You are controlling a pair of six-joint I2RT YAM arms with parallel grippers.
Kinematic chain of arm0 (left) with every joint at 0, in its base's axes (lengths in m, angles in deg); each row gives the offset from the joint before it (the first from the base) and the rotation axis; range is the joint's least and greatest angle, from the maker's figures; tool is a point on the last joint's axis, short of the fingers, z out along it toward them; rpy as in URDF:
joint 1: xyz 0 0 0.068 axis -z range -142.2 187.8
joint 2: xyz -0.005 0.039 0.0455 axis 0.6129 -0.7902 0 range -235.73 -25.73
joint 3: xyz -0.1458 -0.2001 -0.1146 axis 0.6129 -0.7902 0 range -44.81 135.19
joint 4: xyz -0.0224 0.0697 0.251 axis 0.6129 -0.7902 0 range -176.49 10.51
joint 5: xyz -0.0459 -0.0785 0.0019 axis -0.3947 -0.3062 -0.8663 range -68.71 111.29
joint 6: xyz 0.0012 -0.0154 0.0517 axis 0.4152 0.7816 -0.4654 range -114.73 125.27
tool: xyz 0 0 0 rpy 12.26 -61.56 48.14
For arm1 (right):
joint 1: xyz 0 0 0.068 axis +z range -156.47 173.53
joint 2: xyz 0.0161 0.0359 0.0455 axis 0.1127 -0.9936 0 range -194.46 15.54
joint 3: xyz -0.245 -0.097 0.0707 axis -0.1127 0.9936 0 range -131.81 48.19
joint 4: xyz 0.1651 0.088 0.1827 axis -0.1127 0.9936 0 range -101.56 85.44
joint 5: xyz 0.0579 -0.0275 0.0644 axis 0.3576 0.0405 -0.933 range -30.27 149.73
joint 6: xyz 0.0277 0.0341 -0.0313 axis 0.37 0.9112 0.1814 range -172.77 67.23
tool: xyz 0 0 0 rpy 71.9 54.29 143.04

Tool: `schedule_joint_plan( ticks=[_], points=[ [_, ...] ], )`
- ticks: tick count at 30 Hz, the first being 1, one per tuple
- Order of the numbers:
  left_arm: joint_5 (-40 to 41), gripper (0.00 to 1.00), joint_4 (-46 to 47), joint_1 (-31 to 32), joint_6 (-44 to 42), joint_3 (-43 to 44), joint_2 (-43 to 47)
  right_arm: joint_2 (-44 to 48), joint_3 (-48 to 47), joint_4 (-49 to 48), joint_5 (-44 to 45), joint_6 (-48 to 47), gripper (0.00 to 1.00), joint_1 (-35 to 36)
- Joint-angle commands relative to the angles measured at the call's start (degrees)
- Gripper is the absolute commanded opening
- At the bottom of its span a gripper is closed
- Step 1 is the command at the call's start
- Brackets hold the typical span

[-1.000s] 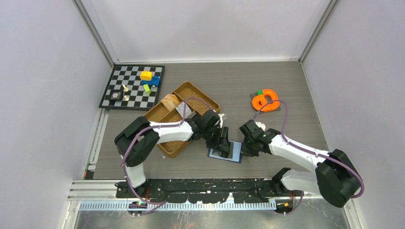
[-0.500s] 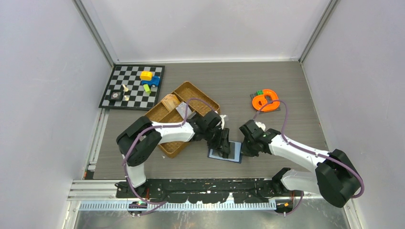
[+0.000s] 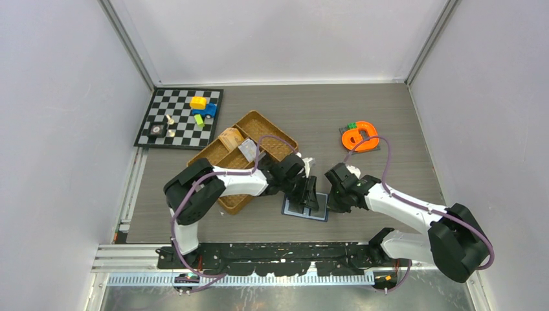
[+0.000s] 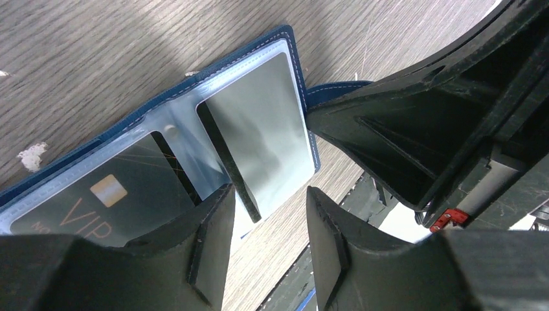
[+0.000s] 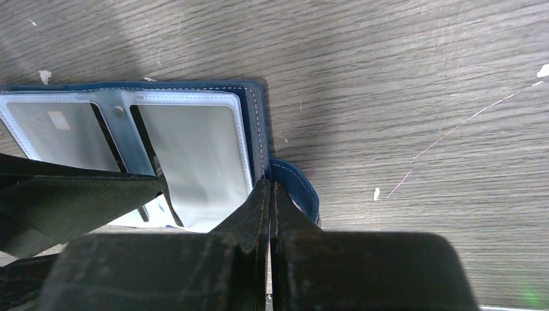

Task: Put the credit cards into the card holder
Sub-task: Insert the credit card into the card holder.

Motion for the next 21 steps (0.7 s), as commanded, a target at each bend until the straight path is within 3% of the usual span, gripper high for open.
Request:
schedule_joint_plan(
  ticks=[1,6,13,21],
  points=[
    [-0.7,0.46,6.2,1.1,0.6,1.1,0.0,0.3,0.8,0.2,1.6,1.0,0.01,0.3],
    [2.9,0.51,3.1,1.0,-1.9,-0.2,4.8,3.2,-0.9,2.7,2.1,1.4,0.07,0.2],
    [11.4,0.61,-11.9,1.1,-6.0,0.4,13.0,9.1,-4.7,8.1,1.4,0.5,0.32,0.2],
    [19.7,0.64,-21.5,0.8,-7.5,0.9,13.0,10.7,-2.8,3.2,-3.0,1.5,0.33,0.2]
  ],
)
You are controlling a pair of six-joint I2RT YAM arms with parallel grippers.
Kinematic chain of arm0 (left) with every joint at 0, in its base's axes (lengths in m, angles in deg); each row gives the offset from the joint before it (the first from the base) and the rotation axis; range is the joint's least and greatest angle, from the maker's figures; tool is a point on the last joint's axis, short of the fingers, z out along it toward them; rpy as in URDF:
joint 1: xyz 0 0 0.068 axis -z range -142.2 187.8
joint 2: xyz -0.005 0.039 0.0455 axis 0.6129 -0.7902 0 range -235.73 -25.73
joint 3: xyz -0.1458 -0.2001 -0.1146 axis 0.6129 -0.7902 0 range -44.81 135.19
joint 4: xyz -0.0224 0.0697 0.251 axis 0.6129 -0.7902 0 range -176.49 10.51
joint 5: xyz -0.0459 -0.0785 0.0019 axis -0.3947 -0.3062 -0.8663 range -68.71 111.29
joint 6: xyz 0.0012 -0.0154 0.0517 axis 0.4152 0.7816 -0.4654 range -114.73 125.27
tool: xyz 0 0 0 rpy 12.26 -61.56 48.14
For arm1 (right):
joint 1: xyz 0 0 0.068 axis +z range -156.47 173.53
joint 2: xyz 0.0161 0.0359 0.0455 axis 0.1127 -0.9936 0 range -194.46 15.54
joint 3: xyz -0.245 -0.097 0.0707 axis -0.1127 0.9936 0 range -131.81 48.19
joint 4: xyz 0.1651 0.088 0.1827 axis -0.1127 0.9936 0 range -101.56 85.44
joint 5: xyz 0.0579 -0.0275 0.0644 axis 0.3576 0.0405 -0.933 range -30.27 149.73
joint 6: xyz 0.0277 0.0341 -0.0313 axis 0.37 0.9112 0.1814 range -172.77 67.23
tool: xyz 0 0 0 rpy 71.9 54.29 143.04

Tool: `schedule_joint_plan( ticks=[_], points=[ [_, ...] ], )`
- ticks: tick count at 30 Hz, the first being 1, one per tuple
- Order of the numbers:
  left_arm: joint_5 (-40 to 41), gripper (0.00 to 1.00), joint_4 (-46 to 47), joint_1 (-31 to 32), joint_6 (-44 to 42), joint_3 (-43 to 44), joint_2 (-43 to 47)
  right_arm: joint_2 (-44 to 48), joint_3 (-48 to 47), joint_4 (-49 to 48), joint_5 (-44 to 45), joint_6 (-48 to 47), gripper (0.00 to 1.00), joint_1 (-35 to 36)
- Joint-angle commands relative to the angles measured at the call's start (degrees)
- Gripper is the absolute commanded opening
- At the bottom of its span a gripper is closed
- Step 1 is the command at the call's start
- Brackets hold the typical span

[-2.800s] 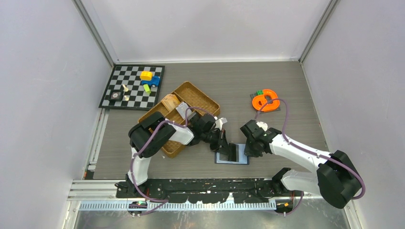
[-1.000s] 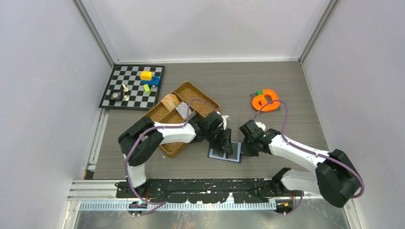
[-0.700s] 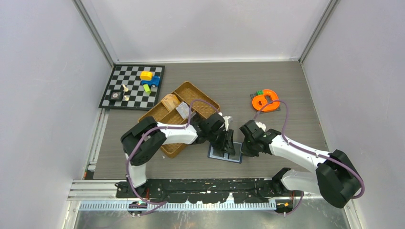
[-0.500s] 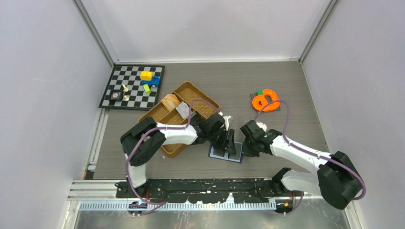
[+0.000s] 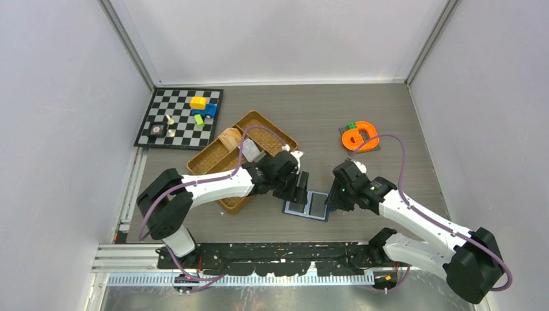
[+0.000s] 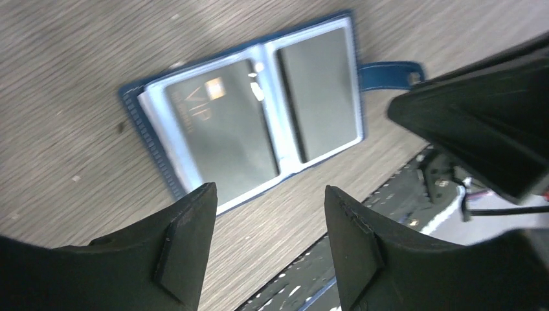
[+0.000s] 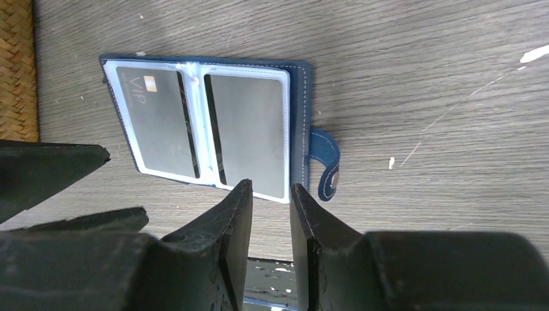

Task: Put the credit cards into the card holder
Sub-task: Insert the credit card into the card holder, then turn over the card slot in the card holder.

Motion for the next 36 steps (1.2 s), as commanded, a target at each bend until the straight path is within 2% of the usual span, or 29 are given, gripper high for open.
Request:
schedule_joint_plan(
  ticks=[1,21,33,36],
  points=[
    [6.5,0.64,-7.2,0.0,-2.0,1.2,-0.5,-0.9,0.4,-3.8,-2.5,1.5,0.32,0.2],
    [6.4,0.62,-4.6,-0.5,-1.4,-1.7,-4.7,-8.5,4.9,-12.3,-3.7,2.2,0.25,0.2],
    [3.0,0.53,-1.7,-0.5,-1.1,-2.9,-5.2,-5.0,4.6,-12.7,-4.3,2.0,0.17,0.3],
    [2.6,0.52,-1.5,-0.5,-1.0,-2.9,-5.2,-4.0,4.0,-12.0,-6.6,1.9,0.15,0.2]
  ],
)
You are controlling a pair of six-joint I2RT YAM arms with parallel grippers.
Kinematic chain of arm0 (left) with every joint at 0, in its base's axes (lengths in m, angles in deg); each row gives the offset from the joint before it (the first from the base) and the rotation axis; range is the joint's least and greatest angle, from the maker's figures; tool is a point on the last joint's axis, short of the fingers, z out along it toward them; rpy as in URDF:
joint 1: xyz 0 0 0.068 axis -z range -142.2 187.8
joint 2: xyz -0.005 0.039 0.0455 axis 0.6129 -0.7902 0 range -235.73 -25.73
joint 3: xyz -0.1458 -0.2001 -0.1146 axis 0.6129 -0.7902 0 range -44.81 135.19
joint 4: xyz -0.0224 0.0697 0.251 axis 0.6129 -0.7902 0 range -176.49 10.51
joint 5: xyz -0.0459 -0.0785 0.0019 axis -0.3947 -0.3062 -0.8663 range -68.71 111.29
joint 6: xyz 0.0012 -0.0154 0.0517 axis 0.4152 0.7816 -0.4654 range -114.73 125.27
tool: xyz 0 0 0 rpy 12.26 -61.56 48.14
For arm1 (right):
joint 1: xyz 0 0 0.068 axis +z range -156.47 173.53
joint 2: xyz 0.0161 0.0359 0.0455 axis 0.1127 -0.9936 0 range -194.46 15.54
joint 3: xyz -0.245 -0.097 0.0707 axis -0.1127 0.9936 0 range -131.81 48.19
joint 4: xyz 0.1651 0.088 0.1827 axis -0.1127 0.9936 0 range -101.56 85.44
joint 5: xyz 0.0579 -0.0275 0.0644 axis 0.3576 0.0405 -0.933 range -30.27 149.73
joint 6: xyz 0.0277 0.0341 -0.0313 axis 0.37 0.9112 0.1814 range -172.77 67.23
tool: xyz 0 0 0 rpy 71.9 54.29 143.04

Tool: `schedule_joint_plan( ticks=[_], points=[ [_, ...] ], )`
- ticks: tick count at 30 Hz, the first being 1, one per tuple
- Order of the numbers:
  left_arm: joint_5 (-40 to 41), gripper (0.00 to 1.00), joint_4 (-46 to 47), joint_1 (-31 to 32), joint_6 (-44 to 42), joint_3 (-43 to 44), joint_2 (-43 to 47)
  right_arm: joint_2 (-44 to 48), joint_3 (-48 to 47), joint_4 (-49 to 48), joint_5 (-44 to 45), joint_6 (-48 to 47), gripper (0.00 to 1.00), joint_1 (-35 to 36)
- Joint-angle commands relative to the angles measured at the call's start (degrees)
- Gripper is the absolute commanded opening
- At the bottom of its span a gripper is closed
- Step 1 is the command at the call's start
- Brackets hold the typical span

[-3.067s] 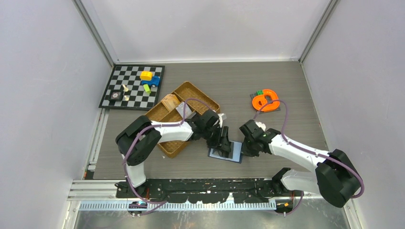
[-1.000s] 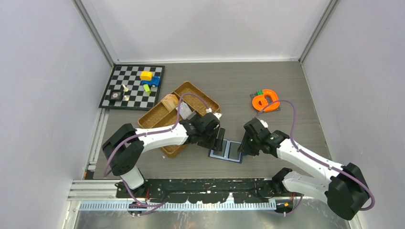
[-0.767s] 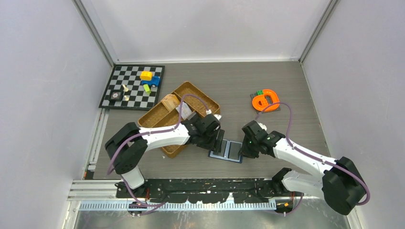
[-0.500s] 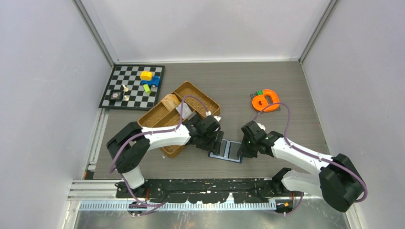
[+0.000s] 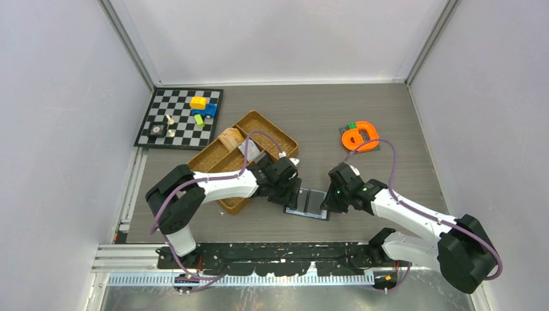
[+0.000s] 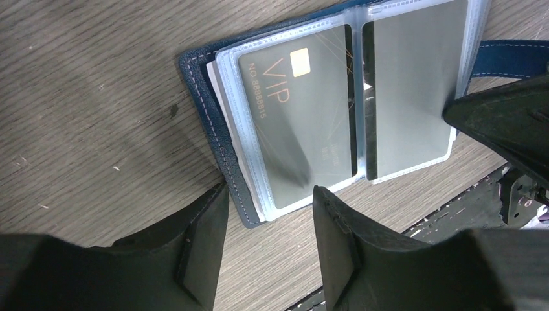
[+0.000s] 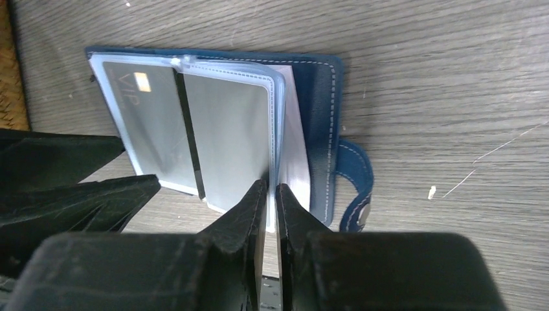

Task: Put the credit cards into the card holder
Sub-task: Turn over the card slot in the card holder.

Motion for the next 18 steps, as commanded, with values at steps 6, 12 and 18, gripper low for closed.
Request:
schedule_joint_plan(
  ticks=[6,12,18],
  points=[
    [-2.1,0.5,2.5,0.0,0.3,-1.2,-0.1,5.1,-3.0,0.2,-2.6,0.1,0.15,0.3],
    [-3.6,0.5,4.1,0.0,0.6,-1.3,-0.2,4.7,-4.7,-0.4,-4.1,-1.4,0.15,0.2],
    [-5.1,0.51,5.8,0.0,0.7,-1.5,-0.2,2.7,-5.6,-2.4,-6.0,-2.3,0.17,0.5]
  ],
)
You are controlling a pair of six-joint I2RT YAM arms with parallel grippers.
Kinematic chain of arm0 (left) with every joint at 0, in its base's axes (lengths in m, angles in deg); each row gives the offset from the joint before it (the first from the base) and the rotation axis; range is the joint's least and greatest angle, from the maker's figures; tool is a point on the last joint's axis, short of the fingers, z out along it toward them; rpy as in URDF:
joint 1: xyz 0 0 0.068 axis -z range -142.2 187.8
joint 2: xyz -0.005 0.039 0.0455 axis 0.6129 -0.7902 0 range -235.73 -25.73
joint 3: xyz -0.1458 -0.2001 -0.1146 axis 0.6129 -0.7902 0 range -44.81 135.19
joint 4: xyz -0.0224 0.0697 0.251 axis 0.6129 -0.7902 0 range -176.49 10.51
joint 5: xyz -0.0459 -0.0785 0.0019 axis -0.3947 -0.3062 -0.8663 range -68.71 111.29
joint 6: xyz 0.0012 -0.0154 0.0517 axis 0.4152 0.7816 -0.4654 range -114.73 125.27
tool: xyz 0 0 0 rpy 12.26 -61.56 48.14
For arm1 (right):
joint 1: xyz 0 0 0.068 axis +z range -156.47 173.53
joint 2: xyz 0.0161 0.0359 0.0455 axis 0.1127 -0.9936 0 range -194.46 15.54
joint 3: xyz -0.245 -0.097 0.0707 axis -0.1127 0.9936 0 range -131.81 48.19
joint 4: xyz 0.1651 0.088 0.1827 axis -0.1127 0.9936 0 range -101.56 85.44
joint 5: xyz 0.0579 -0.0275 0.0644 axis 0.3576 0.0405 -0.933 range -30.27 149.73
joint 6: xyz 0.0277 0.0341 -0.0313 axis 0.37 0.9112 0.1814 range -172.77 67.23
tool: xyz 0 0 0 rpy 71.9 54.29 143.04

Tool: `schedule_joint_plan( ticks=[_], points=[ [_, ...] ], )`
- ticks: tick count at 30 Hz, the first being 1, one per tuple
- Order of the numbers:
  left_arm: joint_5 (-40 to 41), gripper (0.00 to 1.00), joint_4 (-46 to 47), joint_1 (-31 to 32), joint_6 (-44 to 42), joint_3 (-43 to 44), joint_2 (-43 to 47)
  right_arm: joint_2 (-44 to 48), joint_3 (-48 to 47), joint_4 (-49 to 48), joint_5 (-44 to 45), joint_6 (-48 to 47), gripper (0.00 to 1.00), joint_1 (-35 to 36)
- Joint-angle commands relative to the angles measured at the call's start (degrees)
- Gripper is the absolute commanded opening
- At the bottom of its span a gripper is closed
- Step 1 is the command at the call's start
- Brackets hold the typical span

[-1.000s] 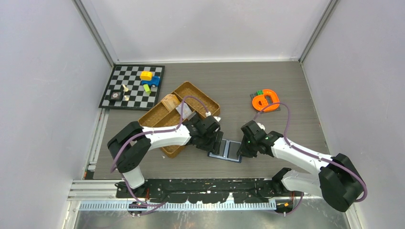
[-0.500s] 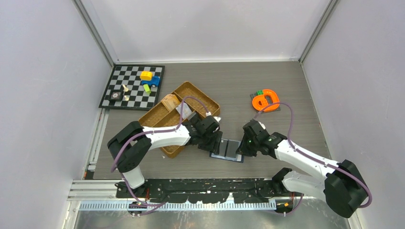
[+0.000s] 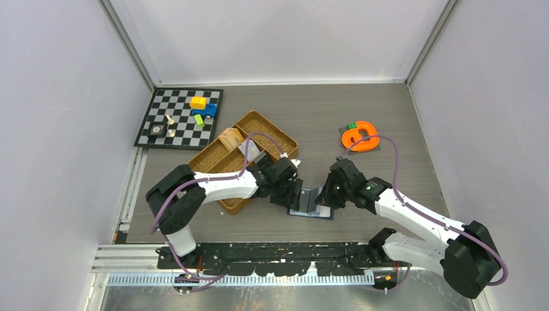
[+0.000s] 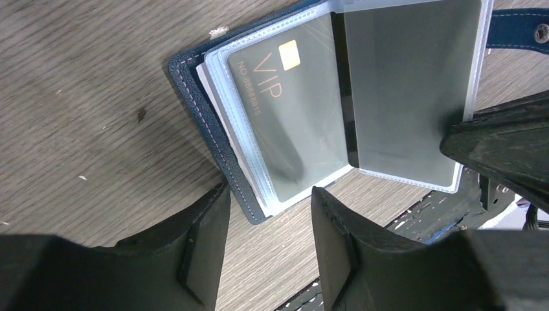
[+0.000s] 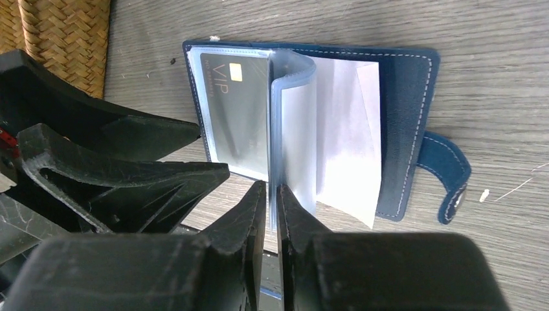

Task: Put the credit cards into the card holder
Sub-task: Turn over the card slot in the card holder.

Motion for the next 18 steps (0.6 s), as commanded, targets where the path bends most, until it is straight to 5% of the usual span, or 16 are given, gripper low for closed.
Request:
schedule_joint_plan(
  ticks=[1,18],
  points=[
    [-2.1,0.51,3.4,0.0,0.5,-0.7,-0.2,-1.4,-3.0,-2.5,-1.8,-1.6,0.18,0.6],
    [-1.3,0.52,4.8,0.0,1.1,-2.9,1.6,-8.4,-5.1,-4.2,0.8,-3.1,0.35,1.6]
  ],
)
